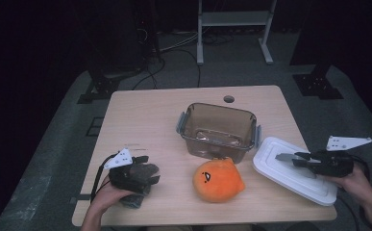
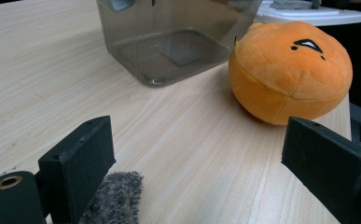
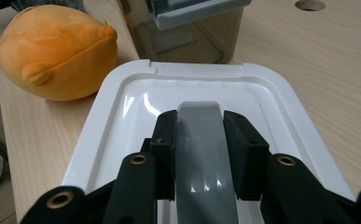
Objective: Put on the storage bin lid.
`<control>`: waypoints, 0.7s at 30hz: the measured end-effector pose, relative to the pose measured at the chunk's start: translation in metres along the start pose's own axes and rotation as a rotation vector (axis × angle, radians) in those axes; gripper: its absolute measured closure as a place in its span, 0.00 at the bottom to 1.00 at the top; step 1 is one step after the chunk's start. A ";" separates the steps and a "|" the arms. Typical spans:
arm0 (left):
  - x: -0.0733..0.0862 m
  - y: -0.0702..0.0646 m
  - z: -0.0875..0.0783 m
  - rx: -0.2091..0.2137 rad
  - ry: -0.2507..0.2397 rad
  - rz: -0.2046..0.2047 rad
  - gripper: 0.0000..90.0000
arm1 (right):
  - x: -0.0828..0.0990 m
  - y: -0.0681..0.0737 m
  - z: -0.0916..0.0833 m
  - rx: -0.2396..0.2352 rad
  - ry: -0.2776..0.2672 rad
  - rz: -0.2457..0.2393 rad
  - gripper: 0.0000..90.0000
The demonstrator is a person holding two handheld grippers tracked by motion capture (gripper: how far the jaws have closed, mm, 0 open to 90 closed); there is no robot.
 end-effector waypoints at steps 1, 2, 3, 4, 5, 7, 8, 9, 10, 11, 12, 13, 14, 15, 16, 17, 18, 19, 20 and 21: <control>0.000 0.000 0.000 -0.001 0.000 0.003 0.09 | 0.001 0.000 0.002 -0.003 0.000 0.003 0.73; 0.000 0.000 0.000 -0.001 -0.001 0.002 0.09 | 0.002 0.000 0.004 -0.006 0.001 0.005 0.73; 0.000 0.000 0.000 -0.001 0.000 -0.001 0.09 | 0.003 0.000 0.006 -0.007 0.001 0.007 0.73; 0.000 0.000 0.000 -0.001 0.002 -0.001 0.09 | 0.004 0.000 0.008 -0.008 0.002 0.009 0.73; 0.000 0.000 0.000 -0.001 0.004 0.001 0.09 | 0.005 0.000 0.009 -0.010 0.002 0.011 0.73; 0.001 0.000 0.000 -0.004 0.007 0.004 0.09 | 0.007 0.001 0.012 -0.011 0.004 0.013 0.73; 0.001 0.000 0.000 -0.003 0.007 0.003 0.09 | 0.008 0.000 0.014 -0.012 0.003 0.016 0.73; 0.001 0.000 0.000 -0.003 0.006 0.002 0.09 | 0.010 0.000 0.015 -0.014 0.000 0.018 0.73; 0.001 0.001 0.000 -0.003 0.005 0.001 0.09 | 0.010 0.001 0.016 -0.016 0.003 0.019 0.73; 0.001 0.001 0.000 -0.003 0.006 0.001 0.09 | 0.011 0.001 0.017 -0.018 0.005 0.023 0.73; 0.001 0.001 0.000 -0.002 0.007 0.001 0.09 | 0.013 0.001 0.018 -0.021 0.006 0.025 0.73; 0.001 0.000 0.000 -0.001 0.007 0.001 0.09 | 0.014 0.002 0.019 -0.022 0.006 0.025 0.73; 0.001 0.000 0.000 0.000 0.008 0.002 0.09 | 0.015 0.002 0.021 -0.024 0.007 0.030 0.73; 0.001 0.000 0.000 0.000 0.010 0.003 0.09 | 0.016 0.002 0.021 -0.025 0.005 0.032 0.73; 0.001 0.000 0.000 0.000 0.010 0.004 0.09 | 0.017 0.002 0.022 -0.026 0.007 0.036 0.73; 0.001 0.000 0.000 0.001 0.010 0.003 0.09 | 0.018 0.002 0.022 -0.027 0.007 0.037 0.73; 0.001 0.000 0.000 0.001 0.010 0.003 0.09 | 0.020 0.003 0.023 -0.026 0.006 0.039 0.73; 0.001 0.000 0.000 0.000 0.011 0.003 0.09 | 0.021 0.003 0.023 -0.025 0.004 0.042 0.73; 0.001 0.000 0.001 -0.002 0.012 0.003 0.08 | 0.022 0.003 0.023 -0.025 0.003 0.044 0.73; 0.001 0.000 0.001 -0.001 0.012 0.002 0.08 | 0.023 0.003 0.023 -0.025 0.002 0.047 0.73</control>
Point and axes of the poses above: each handheld gripper's, and its own axes: z roughly forward along the jaws, x roughly out of its underside, y roughly to its left, the point moved 1 cm from there along z, roughly forward along the jaws, and after that the axes turned 9 degrees about -z, right-handed, at the moved point
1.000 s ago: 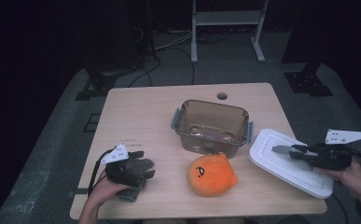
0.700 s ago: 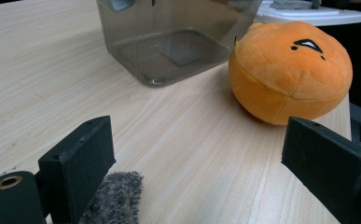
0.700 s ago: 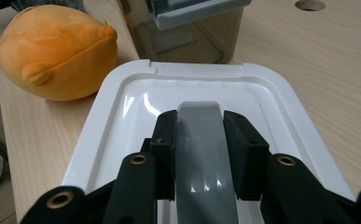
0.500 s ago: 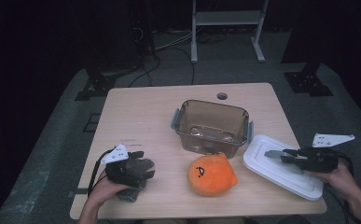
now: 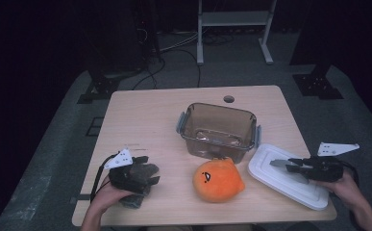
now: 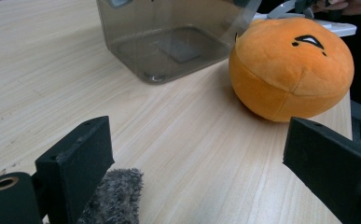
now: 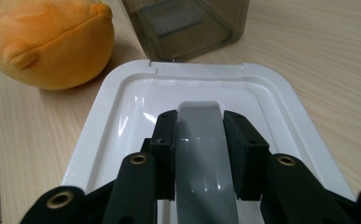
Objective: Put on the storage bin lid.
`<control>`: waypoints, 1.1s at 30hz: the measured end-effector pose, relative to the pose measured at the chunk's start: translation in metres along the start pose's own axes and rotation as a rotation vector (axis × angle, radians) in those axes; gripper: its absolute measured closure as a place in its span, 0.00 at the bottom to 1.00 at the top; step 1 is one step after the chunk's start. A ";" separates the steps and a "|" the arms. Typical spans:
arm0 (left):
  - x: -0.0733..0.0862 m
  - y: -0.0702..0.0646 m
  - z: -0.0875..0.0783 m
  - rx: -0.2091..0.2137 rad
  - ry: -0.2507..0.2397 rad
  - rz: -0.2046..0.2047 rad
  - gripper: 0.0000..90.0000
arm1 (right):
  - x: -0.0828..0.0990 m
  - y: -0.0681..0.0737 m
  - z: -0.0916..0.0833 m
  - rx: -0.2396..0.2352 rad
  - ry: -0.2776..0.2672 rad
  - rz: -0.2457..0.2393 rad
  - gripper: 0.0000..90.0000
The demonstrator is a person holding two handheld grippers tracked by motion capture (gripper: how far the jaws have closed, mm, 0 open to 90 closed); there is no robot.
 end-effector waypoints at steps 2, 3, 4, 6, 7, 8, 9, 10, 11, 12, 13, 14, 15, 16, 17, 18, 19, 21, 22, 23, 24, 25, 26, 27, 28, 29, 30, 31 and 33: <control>0.000 0.000 0.000 0.000 0.001 0.002 0.08 | 0.003 0.000 0.000 0.000 -0.001 0.008 0.73; 0.000 0.000 0.000 0.000 0.001 0.003 0.08 | 0.004 0.000 0.001 0.001 0.000 0.011 0.73; 0.000 0.000 0.000 0.000 0.001 0.003 0.08 | 0.005 0.000 0.001 0.000 -0.002 0.009 0.73; 0.000 0.000 0.000 0.000 0.001 0.003 0.08 | 0.006 0.001 0.001 0.000 -0.004 0.012 0.73; 0.000 0.000 0.000 -0.001 0.001 0.003 0.08 | 0.007 0.001 0.002 0.000 -0.005 0.015 0.73; 0.000 0.000 0.000 -0.001 0.001 0.003 0.08 | 0.007 0.001 0.002 0.001 -0.003 0.014 0.73; 0.000 0.000 0.000 0.000 0.001 0.003 0.08 | 0.008 0.002 0.002 0.000 -0.005 0.016 0.73; 0.000 0.000 0.000 -0.001 0.002 0.005 0.08 | 0.009 0.002 0.003 0.000 -0.008 0.016 0.73; 0.000 0.000 0.000 0.000 0.001 0.005 0.08 | 0.009 0.002 0.003 0.000 -0.006 0.015 0.73; 0.000 0.000 0.000 0.000 0.001 0.006 0.08 | 0.010 0.003 0.004 -0.002 -0.006 0.017 0.73; 0.000 0.000 0.000 0.000 0.000 0.006 0.08 | 0.010 0.003 0.004 -0.003 -0.005 0.020 0.73; 0.000 0.000 0.000 0.000 0.000 0.006 0.08 | 0.011 0.003 0.005 -0.001 -0.003 0.021 0.73; 0.000 0.000 0.000 0.000 0.001 0.005 0.08 | 0.012 0.003 0.006 0.001 -0.003 0.022 0.73; 0.000 0.000 0.000 0.000 0.001 0.007 0.08 | 0.012 0.004 0.006 0.003 -0.001 0.027 0.73; 0.000 0.000 -0.001 0.001 0.001 0.007 0.08 | 0.013 0.004 0.007 0.002 0.000 0.028 0.73; 0.000 0.000 -0.001 0.001 0.001 0.007 0.08 | 0.013 0.005 0.007 0.002 0.004 0.027 0.73; 0.000 0.000 -0.001 0.000 0.001 0.007 0.08 | 0.014 0.005 0.008 0.000 0.009 0.026 0.73; 0.000 0.000 -0.001 0.000 0.001 0.007 0.08 | 0.014 0.006 0.009 -0.001 0.011 0.024 0.73; 0.000 0.000 -0.001 0.000 0.001 0.007 0.08 | 0.014 0.006 0.009 -0.002 0.011 0.025 0.73; 0.000 -0.001 0.000 0.001 0.002 0.007 0.08 | 0.015 0.006 0.009 -0.002 0.010 0.025 0.73; 0.000 -0.001 0.000 0.001 0.002 0.006 0.08 | 0.015 0.006 0.009 -0.001 0.013 0.028 0.73; 0.000 -0.001 0.000 0.001 0.003 0.007 0.08 | 0.015 0.006 0.009 0.000 0.015 0.026 0.73; 0.000 -0.001 0.000 0.001 0.002 0.008 0.08 | 0.015 0.006 0.009 0.002 0.015 0.025 0.73; 0.000 0.000 -0.001 0.002 0.001 0.007 0.08 | 0.015 0.006 0.009 0.001 0.015 0.026 0.73; 0.000 0.000 -0.001 0.001 0.001 0.007 0.08 | 0.015 0.007 0.009 0.000 0.016 0.027 0.72; 0.000 0.000 -0.001 0.001 0.001 0.007 0.08 | 0.015 0.007 0.009 -0.001 0.016 0.028 0.72; 0.000 0.000 -0.001 0.001 0.001 0.007 0.08 | 0.015 0.007 0.009 -0.002 0.017 0.027 0.72; 0.000 -0.001 -0.001 0.001 0.002 0.008 0.08 | 0.015 0.007 0.009 -0.004 0.017 0.027 0.72; 0.000 -0.001 -0.001 0.001 0.003 0.010 0.08 | 0.014 0.007 0.008 -0.003 0.008 0.027 0.71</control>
Point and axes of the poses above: each handheld gripper's, and its own axes: z roughly forward along the jaws, x roughly out of its underside, y roughly to its left, the point moved 1 cm from there along z, roughly forward along the jaws, and after that the axes turned 9 degrees about -z, right-handed, at the moved point
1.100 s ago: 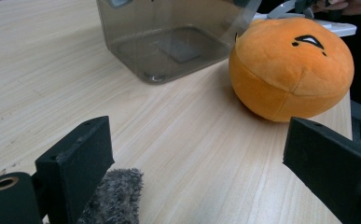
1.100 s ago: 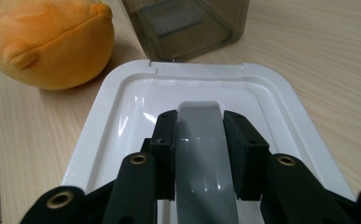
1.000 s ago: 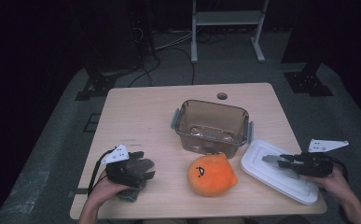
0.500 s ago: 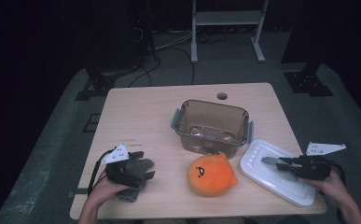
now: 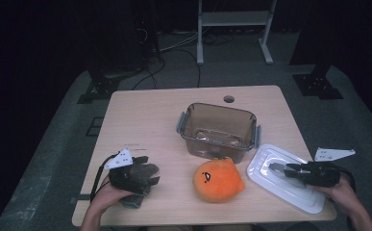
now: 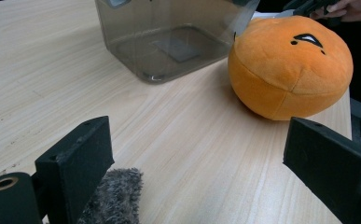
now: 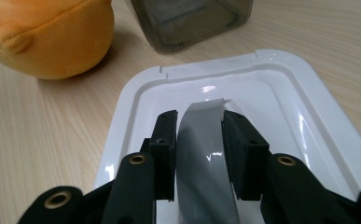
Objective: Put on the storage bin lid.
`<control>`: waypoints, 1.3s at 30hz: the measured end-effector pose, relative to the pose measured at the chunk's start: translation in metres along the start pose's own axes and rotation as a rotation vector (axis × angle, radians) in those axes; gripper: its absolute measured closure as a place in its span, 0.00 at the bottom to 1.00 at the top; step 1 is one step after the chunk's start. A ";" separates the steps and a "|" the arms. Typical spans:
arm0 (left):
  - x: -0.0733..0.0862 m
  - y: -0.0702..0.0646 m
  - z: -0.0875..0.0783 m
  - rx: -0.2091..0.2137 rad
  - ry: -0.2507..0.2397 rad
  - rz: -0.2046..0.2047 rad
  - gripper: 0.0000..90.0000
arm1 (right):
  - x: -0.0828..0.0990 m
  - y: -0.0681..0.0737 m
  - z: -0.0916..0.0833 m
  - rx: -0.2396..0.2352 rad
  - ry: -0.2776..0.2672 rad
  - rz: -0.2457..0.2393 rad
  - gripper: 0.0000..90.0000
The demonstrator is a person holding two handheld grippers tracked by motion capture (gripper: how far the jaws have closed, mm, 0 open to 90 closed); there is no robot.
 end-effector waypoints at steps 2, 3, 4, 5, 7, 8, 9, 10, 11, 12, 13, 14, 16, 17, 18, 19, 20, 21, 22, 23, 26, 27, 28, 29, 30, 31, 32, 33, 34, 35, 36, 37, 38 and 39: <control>0.000 0.000 0.000 0.000 0.000 0.000 0.08 | -0.002 0.000 -0.001 0.002 -0.006 0.000 0.69; 0.000 0.000 0.000 0.000 -0.001 0.000 0.08 | -0.003 0.001 -0.003 0.004 -0.008 -0.003 0.67; 0.000 0.000 0.000 0.000 -0.002 -0.001 0.08 | -0.005 0.001 -0.004 0.007 -0.009 -0.010 0.66; 0.000 0.000 0.000 0.000 -0.002 -0.002 0.08 | -0.007 0.002 -0.005 0.006 -0.012 -0.012 0.65; 0.000 0.000 0.000 0.000 -0.001 -0.003 0.08 | -0.011 0.003 -0.007 0.009 -0.014 -0.024 0.64; 0.000 0.000 0.000 -0.001 0.000 -0.002 0.08 | -0.014 0.004 -0.008 0.008 -0.018 -0.027 0.63; 0.000 0.000 0.000 -0.001 -0.001 -0.001 0.08 | -0.018 0.005 -0.008 0.002 -0.021 -0.032 0.62; 0.000 0.000 0.000 0.000 -0.002 -0.002 0.08 | -0.021 0.006 -0.008 -0.001 -0.026 -0.039 0.61; 0.000 0.000 0.000 0.000 -0.002 -0.001 0.08 | -0.024 0.008 -0.008 -0.010 -0.033 -0.044 0.60; 0.000 0.000 0.000 0.000 -0.001 -0.001 0.08 | -0.026 0.008 -0.008 -0.017 -0.033 -0.049 0.59; 0.000 0.000 0.000 0.000 -0.001 0.000 0.08 | -0.029 0.010 -0.007 -0.026 -0.036 -0.053 0.57; 0.000 0.000 0.000 0.000 -0.001 0.001 0.08 | -0.032 0.012 -0.006 -0.034 -0.040 -0.057 0.56; 0.000 0.000 -0.001 0.000 -0.003 -0.003 0.08 | -0.038 0.015 -0.004 -0.053 -0.044 -0.067 0.52; 0.000 0.000 -0.001 0.001 -0.002 -0.004 0.08 | -0.041 0.017 -0.003 -0.058 -0.044 -0.073 0.49; 0.000 0.000 -0.001 0.000 -0.002 -0.004 0.08 | -0.043 0.019 -0.003 -0.062 -0.048 -0.076 0.48; 0.000 0.000 -0.001 0.000 -0.001 -0.005 0.08 | -0.046 0.021 -0.001 -0.072 -0.052 -0.081 0.48; 0.000 0.000 -0.001 0.001 -0.001 -0.004 0.08 | -0.048 0.023 0.000 -0.081 -0.049 -0.091 0.47; 0.000 0.000 -0.001 0.001 -0.001 -0.003 0.08 | -0.050 0.025 0.000 -0.086 -0.051 -0.095 0.47; 0.000 0.000 -0.001 0.001 -0.002 -0.004 0.08 | -0.053 0.027 0.001 -0.093 -0.051 -0.101 0.46; 0.000 0.000 -0.001 0.001 -0.004 -0.005 0.08 | -0.055 0.029 0.002 -0.096 -0.055 -0.109 0.45; 0.000 0.000 -0.001 0.000 -0.005 -0.004 0.07 | -0.063 0.036 0.003 -0.110 -0.061 -0.131 0.42; 0.000 0.000 -0.001 0.000 -0.004 -0.004 0.07 | -0.066 0.039 0.003 -0.115 -0.063 -0.137 0.41; -0.001 0.000 -0.001 -0.001 -0.004 -0.004 0.07 | -0.068 0.041 0.003 -0.121 -0.068 -0.142 0.40; 0.000 0.000 -0.001 0.000 -0.004 -0.004 0.07 | -0.071 0.043 0.003 -0.125 -0.068 -0.147 0.39; 0.000 0.000 -0.001 -0.001 -0.004 -0.003 0.07 | -0.074 0.045 0.003 -0.130 -0.072 -0.155 0.38; 0.000 0.000 -0.001 -0.001 -0.003 -0.003 0.07 | -0.076 0.048 0.003 -0.138 -0.075 -0.161 0.37; 0.000 0.000 -0.001 -0.001 -0.004 -0.003 0.07 | -0.079 0.050 0.003 -0.147 -0.074 -0.167 0.36; 0.000 0.000 -0.001 -0.002 -0.004 -0.005 0.07 | -0.082 0.052 0.004 -0.152 -0.076 -0.173 0.35; 0.000 0.000 -0.001 -0.006 -0.007 -0.007 0.07 | -0.084 0.053 0.004 -0.158 -0.079 -0.179 0.34; 0.000 0.000 -0.001 -0.008 -0.006 -0.007 0.05 | -0.087 0.056 0.005 -0.166 -0.084 -0.186 0.33; 0.000 0.000 -0.001 -0.008 -0.006 -0.006 0.05 | -0.089 0.057 0.005 -0.173 -0.087 -0.185 0.33; 0.000 0.000 -0.001 -0.007 -0.005 -0.008 0.05 | -0.091 0.058 0.006 -0.181 -0.092 -0.187 0.32; 0.000 0.000 -0.002 -0.008 -0.004 -0.007 0.05 | -0.093 0.060 0.007 -0.190 -0.094 -0.188 0.32; 0.000 0.000 -0.002 -0.008 -0.003 -0.007 0.05 | -0.095 0.061 0.009 -0.197 -0.097 -0.191 0.32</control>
Point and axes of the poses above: each handheld gripper's, and its own axes: z roughly forward along the jaws, x roughly out of its underside, y roughly to its left, the point moved 1 cm from there along z, roughly forward along the jaws, and after that the axes turned 9 degrees about -z, right-handed, at the moved point
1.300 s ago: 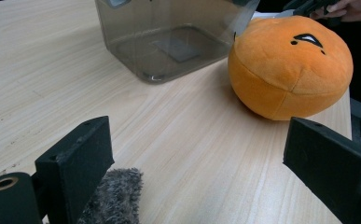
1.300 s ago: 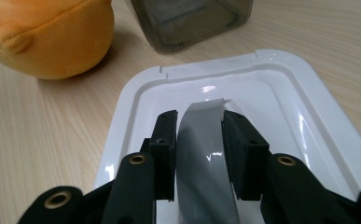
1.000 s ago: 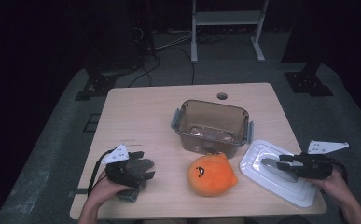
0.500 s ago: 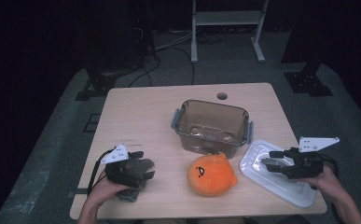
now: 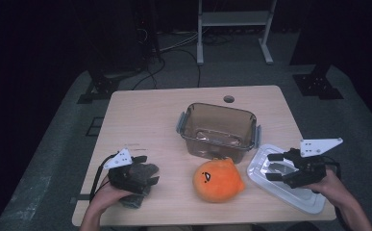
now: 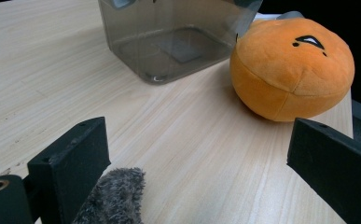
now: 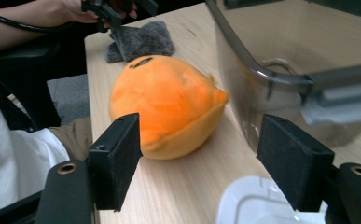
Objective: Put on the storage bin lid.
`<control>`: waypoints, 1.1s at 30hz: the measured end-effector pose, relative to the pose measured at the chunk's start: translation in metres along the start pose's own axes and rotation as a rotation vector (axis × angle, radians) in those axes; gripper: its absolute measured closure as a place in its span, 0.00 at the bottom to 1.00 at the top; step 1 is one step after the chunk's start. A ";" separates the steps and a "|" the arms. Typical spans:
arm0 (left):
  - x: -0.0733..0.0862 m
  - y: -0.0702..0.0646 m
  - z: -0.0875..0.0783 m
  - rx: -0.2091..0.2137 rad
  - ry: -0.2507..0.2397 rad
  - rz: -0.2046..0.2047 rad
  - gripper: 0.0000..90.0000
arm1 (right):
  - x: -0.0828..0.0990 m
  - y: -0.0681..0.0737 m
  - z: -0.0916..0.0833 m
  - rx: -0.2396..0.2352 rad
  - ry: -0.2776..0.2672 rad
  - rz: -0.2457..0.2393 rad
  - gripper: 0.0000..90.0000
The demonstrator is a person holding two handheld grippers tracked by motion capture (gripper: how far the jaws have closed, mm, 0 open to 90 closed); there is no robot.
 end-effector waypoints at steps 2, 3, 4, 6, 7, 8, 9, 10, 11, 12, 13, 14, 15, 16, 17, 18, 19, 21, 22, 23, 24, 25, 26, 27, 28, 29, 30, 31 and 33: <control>0.000 0.000 0.000 -0.002 0.002 0.001 0.04 | -0.003 0.002 0.003 -0.013 0.001 -0.003 0.31; 0.000 0.000 0.000 -0.003 0.001 0.000 0.04 | -0.005 0.002 0.005 -0.019 0.000 -0.010 0.31; 0.000 0.000 0.000 -0.003 0.001 0.000 0.04 | -0.007 0.003 0.007 -0.024 0.002 -0.014 0.31; 0.000 0.000 0.000 -0.003 -0.001 -0.002 0.04 | -0.010 0.005 0.010 -0.037 -0.001 -0.023 0.31; 0.000 0.000 0.000 -0.003 -0.001 -0.002 0.03 | -0.012 0.006 0.012 -0.046 -0.001 -0.026 0.31; 0.000 0.000 0.000 -0.003 -0.002 -0.002 0.03 | -0.014 0.007 0.013 -0.053 -0.001 -0.028 0.31; 0.000 0.000 0.000 -0.003 -0.002 -0.001 0.03 | -0.016 0.008 0.015 -0.060 -0.002 -0.034 0.31; 0.000 -0.001 0.000 -0.004 -0.002 -0.001 0.03 | -0.018 0.009 0.017 -0.065 -0.002 -0.037 0.30; -0.001 0.000 0.000 -0.004 -0.004 -0.001 0.03 | -0.021 0.009 0.019 -0.071 -0.005 -0.043 0.30; -0.001 0.000 0.000 -0.004 -0.004 -0.001 0.03 | -0.023 0.011 0.021 -0.081 -0.005 -0.047 0.30; -0.001 0.000 0.000 -0.004 -0.004 -0.001 0.03 | -0.025 0.011 0.023 -0.088 -0.007 -0.051 0.29; 0.000 0.000 0.000 -0.005 -0.004 -0.001 0.03 | -0.028 0.013 0.025 -0.098 -0.011 -0.056 0.29; 0.000 0.000 0.000 -0.005 -0.004 -0.001 0.03 | -0.029 0.014 0.027 -0.103 -0.013 -0.060 0.29; 0.000 0.000 -0.001 -0.005 -0.001 0.000 0.03 | -0.031 0.015 0.029 -0.109 -0.014 -0.066 0.28; 0.000 0.000 -0.001 -0.004 -0.001 0.001 0.03 | -0.033 0.016 0.032 -0.117 -0.015 -0.070 0.28; 0.000 0.000 -0.001 -0.004 -0.002 0.000 0.03 | -0.034 0.016 0.033 -0.120 -0.015 -0.074 0.28; 0.000 0.000 -0.001 -0.004 -0.003 0.000 0.03 | -0.036 0.017 0.035 -0.124 -0.012 -0.079 0.28; 0.000 0.000 -0.001 -0.004 -0.003 0.000 0.03 | -0.038 0.017 0.040 -0.134 -0.010 -0.087 0.28; -0.001 0.000 -0.001 -0.003 -0.002 0.000 0.03 | -0.040 0.017 0.042 -0.139 -0.007 -0.089 0.28; -0.001 0.000 -0.001 -0.002 -0.003 0.000 0.03 | -0.041 0.018 0.044 -0.145 -0.004 -0.091 0.28; -0.001 0.000 -0.001 -0.002 -0.003 0.000 0.03 | -0.043 0.018 0.046 -0.149 -0.001 -0.095 0.28; -0.001 -0.001 -0.001 -0.002 -0.002 0.000 0.03 | -0.044 0.018 0.049 -0.154 -0.001 -0.097 0.28; 0.000 -0.001 -0.001 -0.002 -0.001 -0.002 0.03 | -0.045 0.018 0.051 -0.160 0.002 -0.101 0.28; 0.000 -0.001 -0.001 -0.002 -0.001 -0.002 0.03 | -0.047 0.018 0.054 -0.168 0.004 -0.106 0.28; 0.000 -0.001 -0.001 -0.002 -0.001 -0.002 0.03 | -0.048 0.018 0.056 -0.176 0.009 -0.105 0.28; 0.000 -0.001 -0.001 -0.002 0.000 -0.001 0.03 | -0.049 0.018 0.060 -0.181 0.014 -0.110 0.28; -0.001 -0.001 -0.001 -0.002 -0.001 -0.001 0.03 | -0.051 0.018 0.063 -0.189 0.021 -0.116 0.28; 0.000 0.000 -0.001 -0.002 -0.001 -0.001 0.03 | -0.052 0.018 0.066 -0.194 0.025 -0.115 0.28; 0.000 0.000 -0.002 -0.004 0.001 0.001 0.03 | -0.054 0.018 0.072 -0.202 0.033 -0.121 0.27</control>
Point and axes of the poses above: each handheld gripper's, and its own axes: z roughly forward along the jaws, x roughly out of its underside, y roughly to its left, the point moved 1 cm from there along z, roughly forward along the jaws, and after that the axes turned 9 degrees about -z, right-handed, at the moved point
